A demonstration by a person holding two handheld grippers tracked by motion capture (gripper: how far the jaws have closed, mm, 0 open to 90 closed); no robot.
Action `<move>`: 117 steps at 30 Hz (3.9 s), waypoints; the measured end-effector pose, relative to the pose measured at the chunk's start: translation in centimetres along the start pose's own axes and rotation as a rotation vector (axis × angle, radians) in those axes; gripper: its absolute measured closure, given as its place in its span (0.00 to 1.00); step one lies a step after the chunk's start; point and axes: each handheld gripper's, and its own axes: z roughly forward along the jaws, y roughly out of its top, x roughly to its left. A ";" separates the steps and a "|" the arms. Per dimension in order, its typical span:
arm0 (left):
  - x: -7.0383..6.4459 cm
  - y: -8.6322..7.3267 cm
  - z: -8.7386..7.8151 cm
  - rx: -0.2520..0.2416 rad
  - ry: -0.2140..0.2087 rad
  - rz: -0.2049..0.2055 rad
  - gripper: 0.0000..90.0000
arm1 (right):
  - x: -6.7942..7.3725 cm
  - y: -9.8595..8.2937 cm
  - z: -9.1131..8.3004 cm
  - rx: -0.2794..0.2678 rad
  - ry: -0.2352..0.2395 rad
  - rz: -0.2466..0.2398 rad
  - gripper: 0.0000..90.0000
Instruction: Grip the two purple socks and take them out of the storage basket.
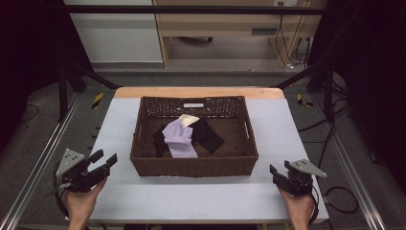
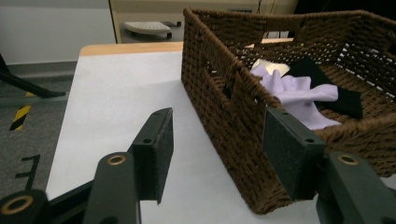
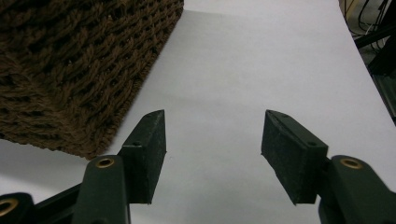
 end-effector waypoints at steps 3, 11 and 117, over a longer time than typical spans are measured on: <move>-0.2 0.9 0.0 -0.013 -0.008 0.004 0.47 | 0.0 0.0 0.0 -0.003 0.000 0.003 0.44; -1.4 3.5 0.7 -0.038 -0.046 0.020 0.45 | -0.1 0.1 0.2 0.000 -0.004 0.005 0.42; -14.4 6.1 22.3 0.649 -0.222 0.433 0.50 | -0.9 0.1 1.7 0.073 0.001 0.013 0.38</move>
